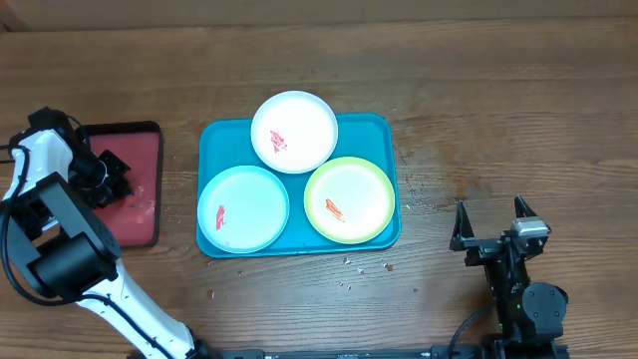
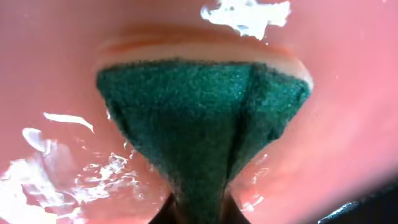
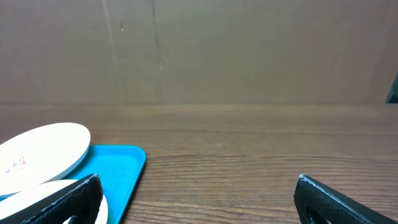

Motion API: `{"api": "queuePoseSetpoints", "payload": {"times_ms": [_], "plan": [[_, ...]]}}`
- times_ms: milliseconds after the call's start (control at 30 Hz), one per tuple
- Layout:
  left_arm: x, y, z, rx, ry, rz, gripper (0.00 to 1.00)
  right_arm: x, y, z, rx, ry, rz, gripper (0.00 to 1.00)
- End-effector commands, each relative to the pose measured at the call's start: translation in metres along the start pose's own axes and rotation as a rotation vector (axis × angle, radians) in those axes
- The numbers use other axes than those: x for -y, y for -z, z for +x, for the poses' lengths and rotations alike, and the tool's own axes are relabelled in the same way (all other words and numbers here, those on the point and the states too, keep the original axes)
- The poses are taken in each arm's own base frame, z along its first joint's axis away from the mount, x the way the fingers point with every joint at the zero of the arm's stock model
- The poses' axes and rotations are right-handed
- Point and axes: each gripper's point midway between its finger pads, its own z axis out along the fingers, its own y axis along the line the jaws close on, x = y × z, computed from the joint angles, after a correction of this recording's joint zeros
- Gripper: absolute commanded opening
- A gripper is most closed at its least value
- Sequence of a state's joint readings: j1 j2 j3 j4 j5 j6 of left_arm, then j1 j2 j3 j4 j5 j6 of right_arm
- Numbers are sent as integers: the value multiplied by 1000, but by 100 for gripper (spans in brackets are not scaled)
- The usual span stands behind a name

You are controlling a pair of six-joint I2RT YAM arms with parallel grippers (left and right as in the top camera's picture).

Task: Clean dirty plates on tray and stack at the side
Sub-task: 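Move the left gripper over the red tray toward the green sponge, then grasp the green-and-pink sponge with the left gripper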

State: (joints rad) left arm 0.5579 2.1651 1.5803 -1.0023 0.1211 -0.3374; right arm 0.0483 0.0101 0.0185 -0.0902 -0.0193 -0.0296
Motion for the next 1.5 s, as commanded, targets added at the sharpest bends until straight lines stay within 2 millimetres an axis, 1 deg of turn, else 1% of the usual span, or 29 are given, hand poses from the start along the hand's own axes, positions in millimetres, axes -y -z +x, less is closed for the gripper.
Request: {"api": "queuePoseSetpoints", "payload": {"times_ms": [0, 33, 67, 100, 267, 300, 333, 367, 433, 467, 500, 533, 567, 600, 667, 733, 767, 800, 833, 1033, 1200, 1233, 1267, 1300, 1333, 1367, 1400, 1467], "plan": [[1, -10, 2, -30, 0, 0, 4, -1, 0, 2, 2, -3, -5, 100], [1, -10, 2, -31, 1, -1, 13, -1, 0, 2, 2, -3, -5, 100], [1, -10, 3, -35, 1, -2, 48, -1, 0, 2, 2, -3, -5, 100], [0, -10, 4, -38, 1, -3, 100, -1, 0, 2, 2, -3, -4, 100], [-2, -10, 10, -61, 4, -11, 100, -1, 0, 2, 2, -3, -5, 100], [-2, -9, 12, -69, 5, -14, 95, -1, 0, 2, 2, -3, -4, 100], [-3, -9, 13, -73, 6, -15, 83, -1, 0, 2, 2, -3, -5, 100], [-3, -9, 14, -79, 7, -17, 65, -1, 0, 2, 2, -3, -5, 100], [-4, -9, 15, -83, 7, -19, 45, -1, 0, 2, 2, -3, -5, 100], [-4, -9, 16, -86, 8, -20, 32, -1, 0, 2, 2, -3, -5, 100], [-4, -9, 16, -86, 8, -20, 24, -1, 0, 2, 2, -3, -5, 100], [-4, -9, 16, -87, 8, -20, 13, -1, 0, 2, 2, -3, -5, 100], [-4, -9, 16, -87, 8, -21, 7, -1, 0, 2, 2, -3, -4, 100], [-4, -9, 16, -87, 8, -20, 4, -1, 0, 2, 2, -3, -4, 100], [-4, -9, 15, -84, 7, -22, 4, -1, 0, 2, 2, -3, -5, 100], [-5, -9, 13, -74, 6, -28, 4, -1, 0, 2, 2, -3, -5, 100], [-5, -10, 10, -60, 4, -27, 18, -1, 0, 2, 2, -3, -5, 100], [-4, -10, 7, -50, 3, -27, 43, -1, 0, 2, 2, -3, -5, 100], [-4, -10, 5, -39, 1, -25, 99, -1, 0, 2, 2, -3, -5, 100], [-3, -10, -19, 61, -8, -30, 100, -1, 0, 2, 2, -3, -5, 100], [-18, -5, -44, 177, -7, -133, 100, -1, 0, 2, 2, -3, -5, 100], [-18, -5, -46, 184, -7, -132, 99, -1, 0, 2, 2, -3, -5, 100], [-17, -5, -49, 195, -7, -126, 80, -1, 0, 2, 2, -3, -5, 100], [-16, -5, -50, 201, -7, -124, 58, -1, 0, 2, 2, -3, -4, 100], [-16, -4, -51, 206, -7, -122, 42, -1, 0, 2, 2, -3, -5, 100], [-15, -4, -52, 208, -7, -121, 17, -1, 0, 2, 2, -3, -4, 100], [-15, -4, -51, 207, -7, -121, 4, -1, 0, 2, 2, -3, -4, 100], [-15, -5, -49, 198, -7, -121, 4, -1, 0, 2, 2, -3, -5, 100]]}}
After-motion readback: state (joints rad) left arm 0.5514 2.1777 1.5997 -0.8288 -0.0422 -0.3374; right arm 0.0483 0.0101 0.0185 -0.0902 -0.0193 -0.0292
